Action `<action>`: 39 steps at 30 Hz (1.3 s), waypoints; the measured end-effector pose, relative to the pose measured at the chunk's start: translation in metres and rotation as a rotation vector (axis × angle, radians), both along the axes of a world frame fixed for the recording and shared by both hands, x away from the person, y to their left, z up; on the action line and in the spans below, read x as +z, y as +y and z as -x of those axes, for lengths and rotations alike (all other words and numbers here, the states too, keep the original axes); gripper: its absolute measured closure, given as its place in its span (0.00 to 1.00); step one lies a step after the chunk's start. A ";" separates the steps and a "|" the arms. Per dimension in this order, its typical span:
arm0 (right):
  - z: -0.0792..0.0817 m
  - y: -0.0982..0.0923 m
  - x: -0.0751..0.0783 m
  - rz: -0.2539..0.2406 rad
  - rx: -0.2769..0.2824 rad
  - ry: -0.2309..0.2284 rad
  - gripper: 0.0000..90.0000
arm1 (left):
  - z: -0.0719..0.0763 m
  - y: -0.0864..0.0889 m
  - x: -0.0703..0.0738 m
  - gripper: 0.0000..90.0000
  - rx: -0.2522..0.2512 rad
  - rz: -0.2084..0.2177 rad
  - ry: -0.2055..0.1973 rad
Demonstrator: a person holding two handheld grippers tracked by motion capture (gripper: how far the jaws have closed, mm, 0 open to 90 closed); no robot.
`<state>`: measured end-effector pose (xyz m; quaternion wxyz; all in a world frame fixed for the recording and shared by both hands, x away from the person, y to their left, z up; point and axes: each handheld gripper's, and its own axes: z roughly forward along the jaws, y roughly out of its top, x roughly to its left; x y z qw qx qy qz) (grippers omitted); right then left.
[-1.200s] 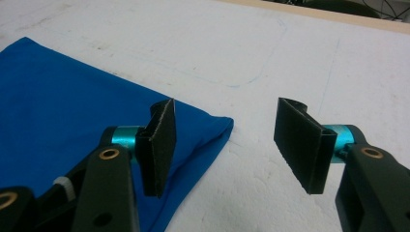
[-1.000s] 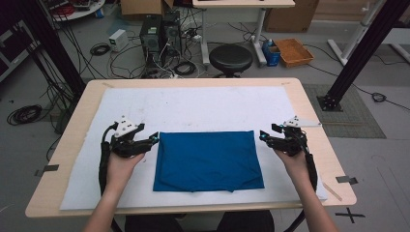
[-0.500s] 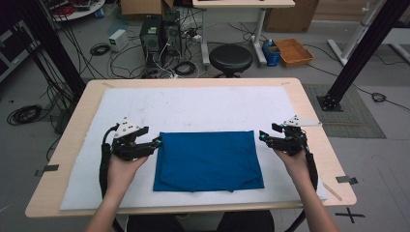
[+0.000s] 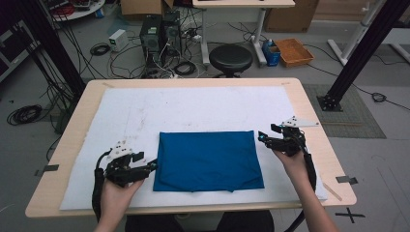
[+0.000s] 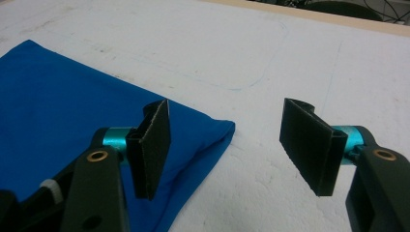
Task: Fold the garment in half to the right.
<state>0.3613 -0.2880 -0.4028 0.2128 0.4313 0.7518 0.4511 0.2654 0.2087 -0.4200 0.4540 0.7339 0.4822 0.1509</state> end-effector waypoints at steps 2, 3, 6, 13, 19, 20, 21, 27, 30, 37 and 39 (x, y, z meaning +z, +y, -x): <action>0.000 0.000 0.000 0.001 0.001 -0.002 0.40 | 0.006 -0.002 -0.005 0.43 0.007 -0.002 0.016; 0.000 0.000 0.000 0.001 0.001 -0.003 0.40 | 0.008 -0.004 -0.007 0.44 0.012 -0.003 0.022; 0.000 0.001 -0.001 0.003 0.001 0.003 0.40 | 0.013 -0.009 -0.013 0.49 0.023 -0.016 0.036; 0.001 0.003 -0.002 0.012 0.010 0.002 0.40 | 0.013 -0.023 -0.023 0.52 0.058 -0.053 0.081; 0.001 0.004 -0.003 0.016 0.013 0.002 0.40 | 0.013 -0.032 -0.027 0.65 0.059 -0.085 0.098; 0.001 0.005 -0.003 0.016 0.013 0.005 0.40 | 0.013 -0.032 -0.027 0.65 0.061 -0.088 0.097; 0.001 0.005 -0.003 0.019 0.013 0.004 0.40 | 0.013 -0.032 -0.027 0.66 0.069 -0.092 0.097; 0.001 0.011 -0.002 0.019 0.026 0.003 0.40 | 0.015 -0.033 -0.028 0.72 0.099 -0.085 0.094; 0.002 0.014 -0.001 0.024 0.033 0.002 0.40 | 0.016 -0.034 -0.028 0.74 0.102 -0.084 0.093; 0.004 0.027 0.006 0.032 0.060 -0.020 0.41 | 0.016 -0.037 -0.029 0.83 0.084 -0.075 0.095; 0.005 0.035 0.011 0.030 0.085 -0.036 0.42 | 0.015 -0.039 -0.029 0.88 0.072 -0.063 0.097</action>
